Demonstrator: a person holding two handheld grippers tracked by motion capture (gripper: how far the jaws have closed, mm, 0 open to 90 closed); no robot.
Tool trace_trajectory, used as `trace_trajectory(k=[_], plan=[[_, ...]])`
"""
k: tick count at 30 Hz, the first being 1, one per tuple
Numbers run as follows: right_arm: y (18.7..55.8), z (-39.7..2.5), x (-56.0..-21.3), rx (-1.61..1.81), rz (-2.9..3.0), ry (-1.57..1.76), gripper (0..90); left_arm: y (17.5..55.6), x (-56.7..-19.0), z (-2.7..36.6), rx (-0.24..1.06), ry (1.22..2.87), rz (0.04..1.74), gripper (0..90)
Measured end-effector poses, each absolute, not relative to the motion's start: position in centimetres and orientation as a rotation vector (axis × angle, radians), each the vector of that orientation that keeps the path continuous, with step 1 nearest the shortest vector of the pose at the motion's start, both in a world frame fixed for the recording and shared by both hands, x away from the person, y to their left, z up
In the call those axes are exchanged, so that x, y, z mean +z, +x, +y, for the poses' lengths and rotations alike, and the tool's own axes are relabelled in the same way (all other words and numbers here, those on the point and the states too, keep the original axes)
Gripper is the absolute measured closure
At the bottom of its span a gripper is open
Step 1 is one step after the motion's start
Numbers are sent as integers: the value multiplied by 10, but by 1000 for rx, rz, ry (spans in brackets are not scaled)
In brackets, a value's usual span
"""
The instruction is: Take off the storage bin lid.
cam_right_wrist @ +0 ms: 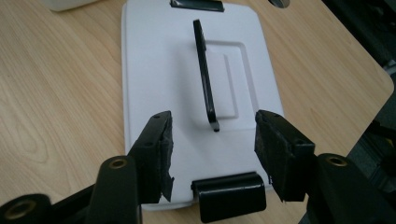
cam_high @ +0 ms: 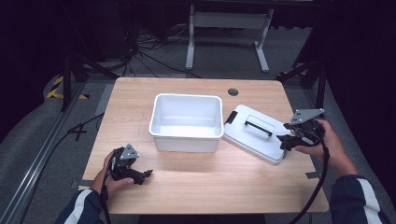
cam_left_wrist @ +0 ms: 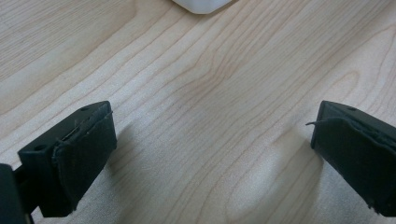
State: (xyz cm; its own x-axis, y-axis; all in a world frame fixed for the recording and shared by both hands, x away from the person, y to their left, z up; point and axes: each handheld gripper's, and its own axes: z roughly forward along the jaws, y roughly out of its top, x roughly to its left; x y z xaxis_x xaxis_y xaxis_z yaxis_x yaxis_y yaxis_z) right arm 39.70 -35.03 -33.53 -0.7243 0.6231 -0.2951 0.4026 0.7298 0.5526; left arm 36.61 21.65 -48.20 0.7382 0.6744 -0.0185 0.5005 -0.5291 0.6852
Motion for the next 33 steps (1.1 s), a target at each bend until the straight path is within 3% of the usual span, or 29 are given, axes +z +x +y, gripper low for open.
trace_trajectory(k=[16,29,31,33], plan=[[352,-378,-385,747,2411,871,385,366,-482,216,325,2247,886,6],[333,-395,-448,870,2341,1068,339,366,-482,217,325,2250,881,5],[333,-393,-458,888,2351,1111,272,366,-482,217,325,2250,880,6],[332,-394,-460,914,2327,1125,265,366,-482,217,324,2250,879,5]])
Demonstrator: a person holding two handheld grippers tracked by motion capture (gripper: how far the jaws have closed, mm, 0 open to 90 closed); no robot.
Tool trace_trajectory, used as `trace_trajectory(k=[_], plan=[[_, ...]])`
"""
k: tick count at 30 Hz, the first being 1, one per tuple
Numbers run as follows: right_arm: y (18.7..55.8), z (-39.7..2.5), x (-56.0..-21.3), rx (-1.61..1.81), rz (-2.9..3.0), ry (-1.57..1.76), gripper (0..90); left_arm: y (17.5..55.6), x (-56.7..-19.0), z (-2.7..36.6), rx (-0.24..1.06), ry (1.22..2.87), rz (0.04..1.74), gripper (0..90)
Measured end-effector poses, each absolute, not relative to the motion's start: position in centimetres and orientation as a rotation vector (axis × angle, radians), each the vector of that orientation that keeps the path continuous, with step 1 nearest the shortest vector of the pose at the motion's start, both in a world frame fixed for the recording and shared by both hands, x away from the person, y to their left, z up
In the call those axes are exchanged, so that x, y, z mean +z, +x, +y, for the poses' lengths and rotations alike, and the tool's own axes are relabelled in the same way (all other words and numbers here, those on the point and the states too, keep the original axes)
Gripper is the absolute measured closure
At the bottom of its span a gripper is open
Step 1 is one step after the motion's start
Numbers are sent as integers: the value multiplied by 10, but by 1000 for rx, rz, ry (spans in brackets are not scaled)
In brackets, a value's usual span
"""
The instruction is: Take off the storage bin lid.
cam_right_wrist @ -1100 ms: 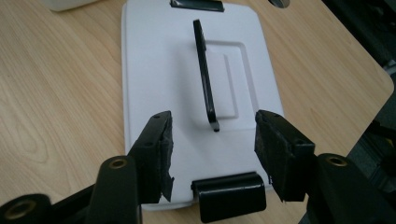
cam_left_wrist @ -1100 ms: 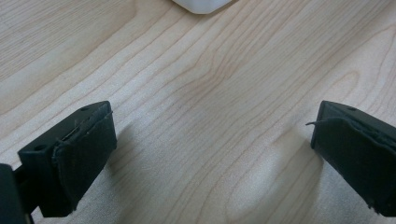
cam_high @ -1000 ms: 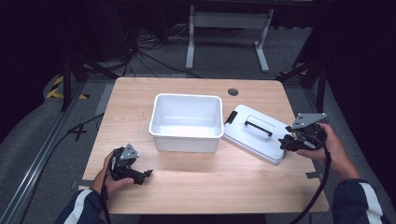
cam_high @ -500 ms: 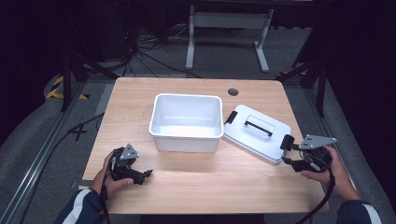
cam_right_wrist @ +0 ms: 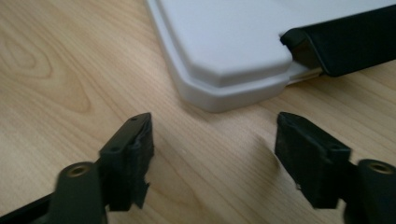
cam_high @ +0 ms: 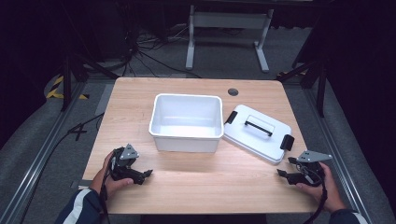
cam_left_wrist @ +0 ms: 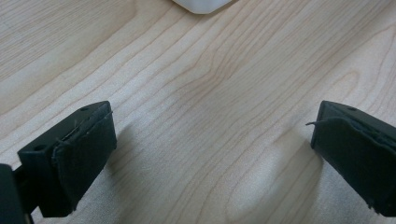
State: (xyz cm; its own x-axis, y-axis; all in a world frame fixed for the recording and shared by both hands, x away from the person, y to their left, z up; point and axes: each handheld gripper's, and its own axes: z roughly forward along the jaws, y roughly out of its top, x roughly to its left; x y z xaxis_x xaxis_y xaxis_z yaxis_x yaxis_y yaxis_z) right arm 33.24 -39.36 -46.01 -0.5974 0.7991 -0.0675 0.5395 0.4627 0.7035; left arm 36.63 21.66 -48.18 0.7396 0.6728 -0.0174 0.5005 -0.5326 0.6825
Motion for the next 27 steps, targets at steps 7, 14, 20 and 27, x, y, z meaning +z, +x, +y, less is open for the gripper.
trace_trajectory(k=[7,14,20,27], plan=[[330,-396,-468,986,2271,1164,205,367,-482,217,324,2249,876,5],[329,-395,-467,983,2261,1173,202,367,-482,217,328,2253,873,3],[329,-394,-468,979,2248,1193,191,367,-482,217,328,2251,878,1],[329,-394,-468,977,2254,1191,182,367,-482,217,328,2251,878,1]])
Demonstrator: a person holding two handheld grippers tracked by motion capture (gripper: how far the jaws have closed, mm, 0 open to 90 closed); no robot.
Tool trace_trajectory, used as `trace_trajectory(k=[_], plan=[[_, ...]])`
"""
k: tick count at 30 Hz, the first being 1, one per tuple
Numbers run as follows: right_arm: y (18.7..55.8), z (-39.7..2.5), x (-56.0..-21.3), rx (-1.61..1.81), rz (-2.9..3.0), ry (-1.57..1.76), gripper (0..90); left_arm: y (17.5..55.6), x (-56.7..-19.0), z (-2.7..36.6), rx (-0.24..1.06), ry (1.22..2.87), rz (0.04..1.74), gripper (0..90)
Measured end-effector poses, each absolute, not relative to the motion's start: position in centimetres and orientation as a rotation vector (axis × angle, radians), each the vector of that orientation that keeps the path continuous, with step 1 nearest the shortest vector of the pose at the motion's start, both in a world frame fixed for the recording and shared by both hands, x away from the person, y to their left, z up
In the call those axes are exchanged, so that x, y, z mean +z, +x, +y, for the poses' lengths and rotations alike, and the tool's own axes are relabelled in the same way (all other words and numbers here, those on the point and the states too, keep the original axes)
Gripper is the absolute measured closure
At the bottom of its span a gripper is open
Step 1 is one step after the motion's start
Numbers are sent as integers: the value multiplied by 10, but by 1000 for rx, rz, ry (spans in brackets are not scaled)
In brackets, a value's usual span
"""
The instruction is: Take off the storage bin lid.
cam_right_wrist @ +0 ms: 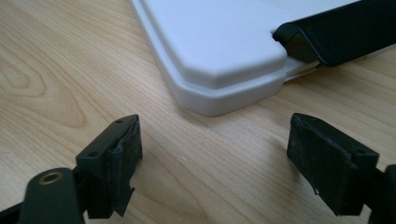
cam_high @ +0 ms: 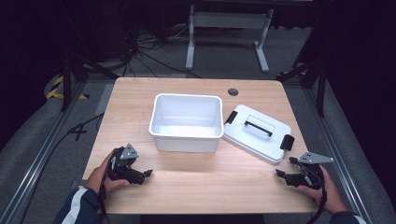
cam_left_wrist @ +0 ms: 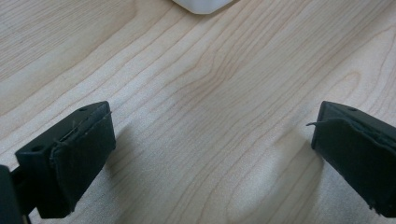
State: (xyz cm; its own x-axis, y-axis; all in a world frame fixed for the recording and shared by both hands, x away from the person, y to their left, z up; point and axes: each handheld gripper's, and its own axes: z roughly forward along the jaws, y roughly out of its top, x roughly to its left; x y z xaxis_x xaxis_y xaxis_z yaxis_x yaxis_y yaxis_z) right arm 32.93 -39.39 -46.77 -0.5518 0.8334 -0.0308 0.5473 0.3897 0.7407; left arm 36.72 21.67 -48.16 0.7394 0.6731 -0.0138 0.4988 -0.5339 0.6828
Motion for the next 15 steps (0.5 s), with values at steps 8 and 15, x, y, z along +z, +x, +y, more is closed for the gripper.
trace_trajectory(k=[8,15], plan=[[329,-394,-468,977,2254,1191,181,367,-482,217,329,2250,878,1],[330,-394,-468,976,2257,1190,176,366,-482,216,336,2246,893,1]])
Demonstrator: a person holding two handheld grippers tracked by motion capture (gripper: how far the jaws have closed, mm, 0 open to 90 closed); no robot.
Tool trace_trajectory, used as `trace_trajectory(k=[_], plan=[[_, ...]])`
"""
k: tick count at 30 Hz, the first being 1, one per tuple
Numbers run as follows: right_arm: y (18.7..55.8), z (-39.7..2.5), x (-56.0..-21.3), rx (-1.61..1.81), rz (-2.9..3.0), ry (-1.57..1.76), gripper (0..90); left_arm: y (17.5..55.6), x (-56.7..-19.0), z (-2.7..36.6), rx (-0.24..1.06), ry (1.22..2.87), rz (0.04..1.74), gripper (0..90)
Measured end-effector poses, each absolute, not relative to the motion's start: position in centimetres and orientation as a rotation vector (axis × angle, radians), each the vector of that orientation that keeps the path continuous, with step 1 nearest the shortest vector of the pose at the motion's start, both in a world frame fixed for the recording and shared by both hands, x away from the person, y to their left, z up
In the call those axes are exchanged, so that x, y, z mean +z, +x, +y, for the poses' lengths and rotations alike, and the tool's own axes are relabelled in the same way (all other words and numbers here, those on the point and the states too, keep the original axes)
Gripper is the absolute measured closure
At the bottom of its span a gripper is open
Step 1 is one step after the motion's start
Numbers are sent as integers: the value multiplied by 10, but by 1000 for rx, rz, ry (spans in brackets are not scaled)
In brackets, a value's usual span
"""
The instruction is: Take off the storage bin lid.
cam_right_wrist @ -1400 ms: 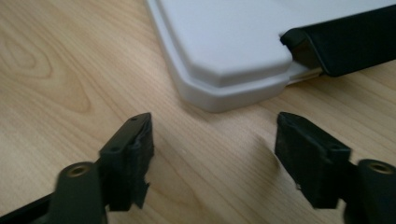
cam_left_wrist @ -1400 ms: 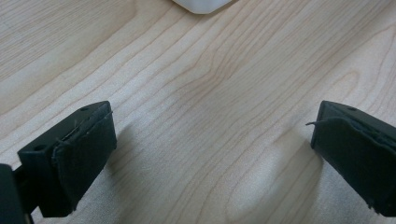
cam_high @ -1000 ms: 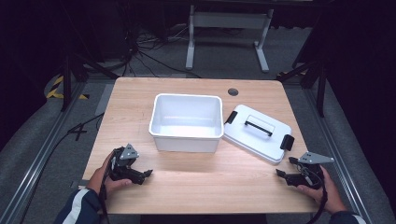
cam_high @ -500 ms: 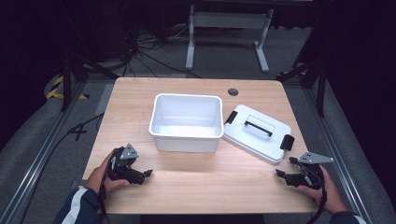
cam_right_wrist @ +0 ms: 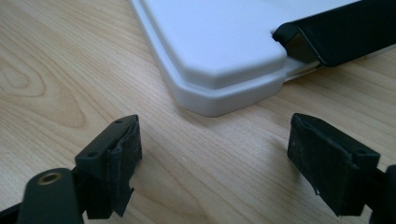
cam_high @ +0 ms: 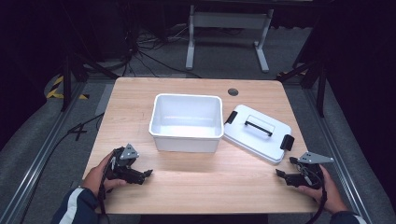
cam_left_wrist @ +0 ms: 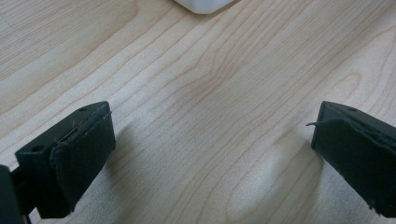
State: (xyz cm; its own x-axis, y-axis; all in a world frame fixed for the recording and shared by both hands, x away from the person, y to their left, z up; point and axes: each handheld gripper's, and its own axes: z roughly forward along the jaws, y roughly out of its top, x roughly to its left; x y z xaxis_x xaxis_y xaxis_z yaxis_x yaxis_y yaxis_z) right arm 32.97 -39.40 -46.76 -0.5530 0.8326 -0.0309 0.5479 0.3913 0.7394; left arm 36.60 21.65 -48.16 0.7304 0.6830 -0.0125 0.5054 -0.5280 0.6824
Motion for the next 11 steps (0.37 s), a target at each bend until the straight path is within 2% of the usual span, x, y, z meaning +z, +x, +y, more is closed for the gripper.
trace_trajectory(k=[11], plan=[[330,-394,-468,975,2257,1189,173,364,-482,216,336,2244,910,1]])
